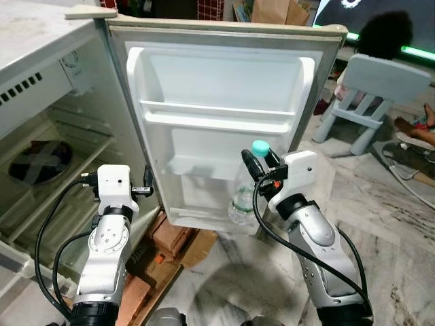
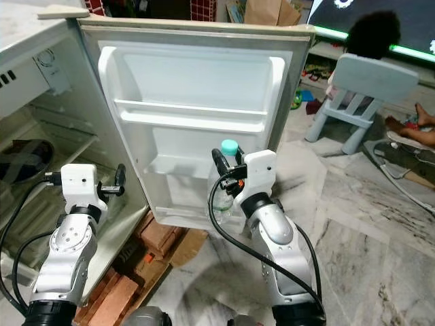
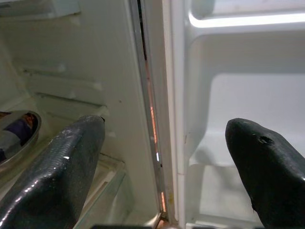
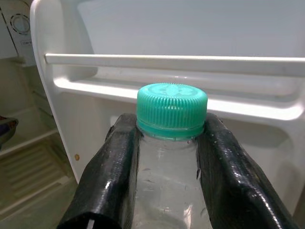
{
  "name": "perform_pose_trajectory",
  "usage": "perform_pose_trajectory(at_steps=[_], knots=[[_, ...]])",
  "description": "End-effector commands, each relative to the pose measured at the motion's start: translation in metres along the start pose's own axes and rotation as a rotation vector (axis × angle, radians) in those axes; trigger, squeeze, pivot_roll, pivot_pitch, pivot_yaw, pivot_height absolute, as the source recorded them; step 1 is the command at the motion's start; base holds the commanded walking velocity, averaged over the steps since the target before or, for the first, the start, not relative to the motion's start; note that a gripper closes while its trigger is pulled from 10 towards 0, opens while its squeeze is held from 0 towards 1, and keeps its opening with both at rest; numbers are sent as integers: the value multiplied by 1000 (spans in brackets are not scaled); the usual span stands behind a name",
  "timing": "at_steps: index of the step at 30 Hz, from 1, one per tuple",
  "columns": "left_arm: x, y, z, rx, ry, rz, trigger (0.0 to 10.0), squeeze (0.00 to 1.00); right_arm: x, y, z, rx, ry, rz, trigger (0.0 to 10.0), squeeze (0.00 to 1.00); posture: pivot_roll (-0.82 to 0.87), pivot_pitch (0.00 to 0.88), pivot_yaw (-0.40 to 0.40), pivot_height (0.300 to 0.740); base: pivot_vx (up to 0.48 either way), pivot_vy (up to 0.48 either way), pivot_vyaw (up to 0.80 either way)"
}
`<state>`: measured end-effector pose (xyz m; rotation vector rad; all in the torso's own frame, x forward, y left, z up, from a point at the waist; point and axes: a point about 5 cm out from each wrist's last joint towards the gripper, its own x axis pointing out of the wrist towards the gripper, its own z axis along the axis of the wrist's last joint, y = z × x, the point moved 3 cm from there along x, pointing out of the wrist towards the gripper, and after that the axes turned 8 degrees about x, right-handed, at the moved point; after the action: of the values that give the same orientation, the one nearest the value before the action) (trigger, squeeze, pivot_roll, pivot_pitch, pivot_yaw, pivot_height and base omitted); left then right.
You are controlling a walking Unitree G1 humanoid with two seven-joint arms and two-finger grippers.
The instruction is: Restocking fridge
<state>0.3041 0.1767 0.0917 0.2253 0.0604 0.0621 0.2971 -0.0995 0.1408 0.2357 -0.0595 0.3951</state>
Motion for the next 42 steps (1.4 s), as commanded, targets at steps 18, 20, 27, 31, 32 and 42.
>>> perform_pose_trajectory(at_steps=[18,20,27,31,32,42], knots=[[3,1,6,14,-24,15,10000,0,-2,-4,0,15,-6,-16,10000,0,68,40,10,646,0,0,0],[3,0,7,15,-24,15,10000,0,-2,-4,0,15,-7,-15,10000,0,68,41,10,637,0,0,0],[2,-1,9,24,-44,16,10000,0,-3,-4,-1,14,-2,-16,10000,0,66,44,9,637,0,0,0],[1,-3,11,12,-55,0,10000,0,-3,-4,-2,11,-2,-16,10000,0,65,46,10,637,0,0,0],[1,-3,11,12,-55,0,10000,0,-3,-4,-2,11,-2,-16,10000,0,65,46,10,637,0,0,0],[3,0,15,22,-84,-5,10000,0,-2,-3,-2,-1,-2,-10,10000,0,63,60,10,637,57,0,0]])
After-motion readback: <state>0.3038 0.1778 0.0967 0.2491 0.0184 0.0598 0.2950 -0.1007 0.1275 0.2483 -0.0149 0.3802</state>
